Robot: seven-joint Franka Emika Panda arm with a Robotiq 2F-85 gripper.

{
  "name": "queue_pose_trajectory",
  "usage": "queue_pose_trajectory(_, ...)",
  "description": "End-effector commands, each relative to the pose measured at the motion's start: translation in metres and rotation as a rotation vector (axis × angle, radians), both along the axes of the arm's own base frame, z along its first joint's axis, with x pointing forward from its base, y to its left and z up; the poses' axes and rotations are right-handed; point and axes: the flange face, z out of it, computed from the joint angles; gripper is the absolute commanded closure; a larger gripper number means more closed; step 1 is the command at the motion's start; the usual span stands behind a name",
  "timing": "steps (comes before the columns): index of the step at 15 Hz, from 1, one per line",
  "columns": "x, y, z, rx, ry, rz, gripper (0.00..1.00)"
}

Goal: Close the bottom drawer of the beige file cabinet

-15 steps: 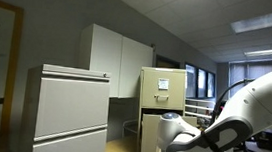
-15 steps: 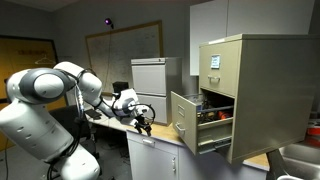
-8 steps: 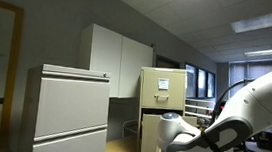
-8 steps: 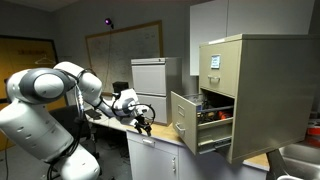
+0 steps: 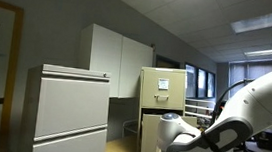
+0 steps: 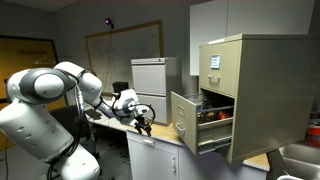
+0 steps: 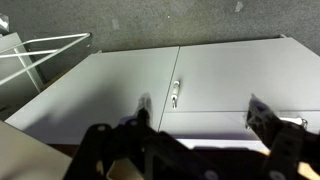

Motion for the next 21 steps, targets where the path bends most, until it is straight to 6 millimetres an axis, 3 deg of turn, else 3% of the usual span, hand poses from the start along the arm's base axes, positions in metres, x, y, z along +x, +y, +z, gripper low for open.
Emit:
queue_pose_trajectory(1, -0.002, 0.004, -0.006, -0.008, -0.021, -0.033, 0.0)
queue_pose_trajectory(6, 0.0, 0.024, -0.001, -0.042, -0.085, -0.004, 0.0)
queue_pose_trajectory(14, 0.011, 0.064, 0.018, -0.293, -0.2, 0.159, 0.0)
queue_pose_trajectory(16, 0.014, 0.07, 0.025, -0.353, -0.227, 0.204, 0.27)
queue_pose_trajectory(21, 0.022, 0.067, 0.043, -0.562, -0.279, 0.306, 0.65)
